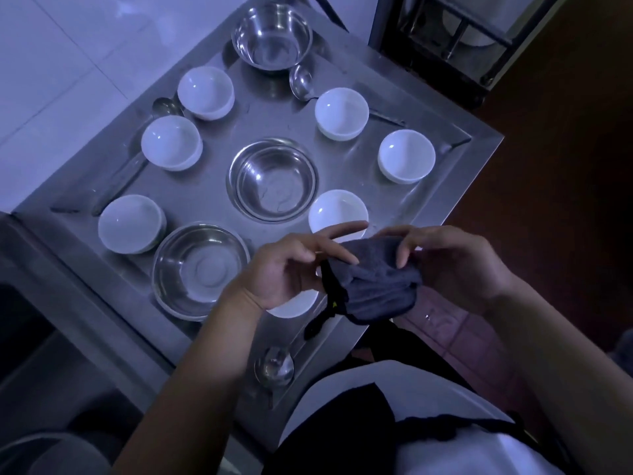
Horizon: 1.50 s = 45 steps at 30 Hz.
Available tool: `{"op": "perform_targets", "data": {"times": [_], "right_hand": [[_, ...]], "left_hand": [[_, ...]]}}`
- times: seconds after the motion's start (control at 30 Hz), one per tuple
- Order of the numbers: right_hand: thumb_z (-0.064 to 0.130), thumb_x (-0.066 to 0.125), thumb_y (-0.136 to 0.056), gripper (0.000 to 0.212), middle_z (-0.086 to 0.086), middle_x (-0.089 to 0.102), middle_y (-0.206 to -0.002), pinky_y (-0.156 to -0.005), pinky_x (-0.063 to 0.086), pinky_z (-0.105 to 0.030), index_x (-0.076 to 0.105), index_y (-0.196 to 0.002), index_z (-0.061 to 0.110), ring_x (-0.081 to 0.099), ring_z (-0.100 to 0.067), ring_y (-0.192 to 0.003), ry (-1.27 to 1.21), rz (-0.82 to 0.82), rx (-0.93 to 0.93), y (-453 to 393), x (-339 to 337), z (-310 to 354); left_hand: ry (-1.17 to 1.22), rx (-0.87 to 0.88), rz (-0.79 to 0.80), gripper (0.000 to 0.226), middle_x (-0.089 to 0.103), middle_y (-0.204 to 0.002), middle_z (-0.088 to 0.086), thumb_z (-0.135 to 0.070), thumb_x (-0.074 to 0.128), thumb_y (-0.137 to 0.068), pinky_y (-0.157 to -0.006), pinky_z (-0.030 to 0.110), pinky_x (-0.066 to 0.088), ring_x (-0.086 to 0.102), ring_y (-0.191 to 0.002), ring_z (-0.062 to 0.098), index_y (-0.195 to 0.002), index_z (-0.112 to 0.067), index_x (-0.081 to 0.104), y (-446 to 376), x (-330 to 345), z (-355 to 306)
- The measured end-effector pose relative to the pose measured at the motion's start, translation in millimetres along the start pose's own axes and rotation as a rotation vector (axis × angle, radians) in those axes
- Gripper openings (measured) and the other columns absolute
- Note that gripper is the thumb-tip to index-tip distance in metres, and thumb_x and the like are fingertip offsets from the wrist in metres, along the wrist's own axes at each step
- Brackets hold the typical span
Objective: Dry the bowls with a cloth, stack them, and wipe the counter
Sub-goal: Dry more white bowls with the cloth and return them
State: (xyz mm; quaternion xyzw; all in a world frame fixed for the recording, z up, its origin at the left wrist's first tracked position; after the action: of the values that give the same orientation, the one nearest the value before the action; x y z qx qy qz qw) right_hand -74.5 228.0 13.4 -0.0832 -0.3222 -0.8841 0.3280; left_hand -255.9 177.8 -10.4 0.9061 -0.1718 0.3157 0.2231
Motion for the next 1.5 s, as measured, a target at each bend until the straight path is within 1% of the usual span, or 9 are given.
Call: {"op": "perform_targets", "data": {"times": [0.13, 0.23, 0.37, 0.6, 0.9, 1.03, 1.13, 1.37, 1.5], "right_hand": [[-0.005, 0.08, -0.068, 0.027, -0.006, 0.064, -0.123, -0.077, 0.045, -0.028, 0.063, -0.072, 0.016, 0.062, -0.017, -0.096, 0.331, -0.032, -0.099, -6.9, -2.5, 12.2], [-0.012, 0.072, -0.069, 0.05, -0.022, 0.053, -0.133, -0.079, 0.047, -0.047, 0.063, -0.106, 0.021, 0.062, -0.034, -0.099, 0.381, 0.068, -0.067, -12.8, 4.0, 19.0], [-0.015, 0.082, -0.065, 0.099, -0.004, 0.04, -0.149, -0.094, 0.053, -0.054, 0.05, -0.139, 0.042, 0.063, -0.043, -0.115, 0.347, 0.031, -0.057, -21.3, 8.4, 33.0], [0.056, 0.087, -0.059, 0.088, -0.017, 0.063, -0.134, -0.095, 0.052, -0.053, 0.061, -0.134, 0.019, 0.063, -0.036, -0.117, -0.037, -0.049, 0.061, -16.6, 7.4, -7.2], [-0.002, 0.072, -0.081, 0.028, -0.008, 0.076, -0.088, -0.07, 0.062, -0.032, 0.072, -0.109, 0.006, 0.073, -0.02, -0.081, -0.025, -0.4, -0.066, -26.4, 19.6, -4.8], [-0.005, 0.068, -0.084, 0.028, -0.011, 0.075, -0.091, -0.065, 0.06, -0.03, 0.071, -0.11, 0.005, 0.072, -0.018, -0.08, -0.027, -0.424, -0.111, -36.6, 17.5, 0.1], [-0.004, 0.067, -0.087, 0.03, -0.014, 0.073, -0.097, -0.066, 0.06, -0.036, 0.071, -0.114, 0.008, 0.07, -0.021, -0.078, 0.044, -0.429, -0.1, -39.9, 9.5, -3.6], [-0.015, 0.07, -0.079, 0.038, -0.011, 0.074, -0.093, -0.058, 0.059, -0.028, 0.071, -0.111, 0.005, 0.071, -0.015, -0.073, 0.047, -0.551, -0.046, -18.7, -2.3, -22.9], [-0.013, 0.077, -0.073, 0.042, -0.02, 0.074, -0.098, -0.054, 0.058, -0.026, 0.07, -0.111, 0.005, 0.072, -0.014, -0.069, 0.118, -0.663, -0.062, -5.1, -11.3, -24.9]], "left_hand": [[-0.076, -0.033, -0.248, 0.024, 0.058, -0.143, 0.001, -0.017, 0.07, -0.085, -0.066, 0.035, 0.059, 0.062, -0.108, 0.021, -0.108, -0.022, 0.075, -5.6, -6.2, 6.5], [-0.017, -0.112, -0.178, 0.074, 0.06, -0.137, 0.007, 0.003, 0.066, -0.079, -0.073, 0.032, 0.058, 0.065, -0.109, 0.021, -0.138, -0.04, 0.052, -7.3, -5.8, 16.3], [-0.09, -0.112, -0.083, 0.066, 0.071, -0.115, 0.004, 0.009, 0.063, -0.073, -0.084, 0.028, 0.056, 0.067, -0.107, 0.019, -0.133, -0.017, 0.057, -7.2, 2.8, 11.7], [0.184, 0.097, -0.197, 0.073, 0.063, -0.118, 0.011, 0.001, 0.073, -0.062, -0.089, 0.042, 0.053, 0.061, -0.11, 0.028, -0.13, -0.022, 0.061, -10.5, 1.2, 19.2], [-0.22, 0.184, -0.615, 0.07, 0.065, -0.118, 0.008, 0.011, 0.076, -0.074, -0.079, 0.046, 0.063, 0.072, -0.095, 0.018, -0.123, -0.036, 0.06, -6.3, -4.0, 13.3], [-0.244, 0.166, -0.5, 0.068, 0.064, -0.128, 0.0, -0.013, 0.085, -0.067, -0.093, 0.033, 0.056, 0.064, -0.117, 0.014, -0.128, -0.033, 0.061, -1.9, -33.5, -12.0], [-0.082, 0.22, -0.847, 0.068, 0.063, -0.125, -0.002, -0.034, 0.08, -0.067, -0.093, 0.036, 0.053, 0.062, -0.113, 0.015, -0.131, -0.027, 0.06, 19.3, -114.6, -47.5], [0.163, 0.128, -1.359, 0.067, 0.05, -0.129, 0.01, -0.024, 0.072, -0.081, -0.057, 0.035, 0.056, 0.052, -0.105, 0.026, -0.143, -0.016, 0.048, 28.2, -285.3, -89.0], [0.299, 0.178, -1.371, 0.052, 0.046, -0.133, 0.014, -0.01, 0.062, -0.092, -0.077, 0.057, 0.06, 0.053, -0.119, 0.038, -0.141, -0.013, 0.045, 9.8, -309.3, -99.7]]}}
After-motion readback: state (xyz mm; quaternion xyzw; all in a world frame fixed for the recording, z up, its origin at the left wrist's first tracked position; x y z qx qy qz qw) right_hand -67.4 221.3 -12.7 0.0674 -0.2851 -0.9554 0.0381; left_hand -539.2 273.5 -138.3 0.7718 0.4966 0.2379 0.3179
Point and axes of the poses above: each hand's wrist, its own y-axis away from the middle knuckle, its own x-axis out of the palm, z = x × y, the point moved 6 cm from there along -y, towards the middle knuckle
